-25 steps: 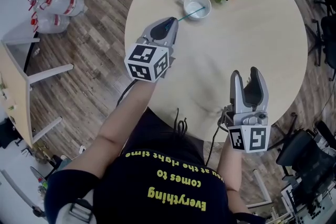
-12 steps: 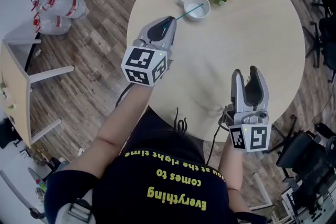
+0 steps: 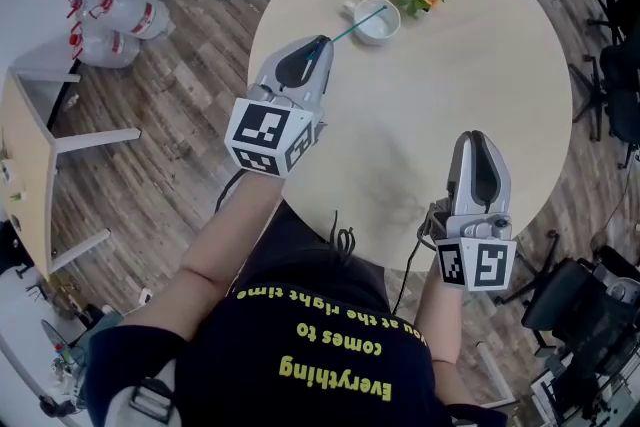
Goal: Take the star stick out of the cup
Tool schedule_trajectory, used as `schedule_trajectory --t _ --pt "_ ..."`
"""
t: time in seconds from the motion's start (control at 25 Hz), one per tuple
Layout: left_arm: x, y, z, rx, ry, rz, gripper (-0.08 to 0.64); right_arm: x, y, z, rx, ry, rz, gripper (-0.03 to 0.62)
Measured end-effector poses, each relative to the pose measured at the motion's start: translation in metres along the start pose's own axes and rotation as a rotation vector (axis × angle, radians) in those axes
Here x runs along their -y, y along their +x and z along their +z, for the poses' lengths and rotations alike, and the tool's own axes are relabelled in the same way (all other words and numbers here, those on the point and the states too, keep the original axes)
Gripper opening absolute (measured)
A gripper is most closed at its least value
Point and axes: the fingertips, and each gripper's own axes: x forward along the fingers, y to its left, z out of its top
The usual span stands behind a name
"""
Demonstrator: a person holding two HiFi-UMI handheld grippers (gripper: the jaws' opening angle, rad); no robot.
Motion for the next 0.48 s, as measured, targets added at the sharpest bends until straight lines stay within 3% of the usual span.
schedule_trajectory --t 0.16,0.48 --pt "0.01 -0.018 0.017 0.041 0.02 0.003 0.018 -0.001 -0.012 0.01 0.025 -0.014 -0.003 0.012" --pt "0.022 -0.056 0.054 0.14 0.081 0.006 0.018 -0.015 -0.028 0.031 0.073 -0.049 0.02 0.012"
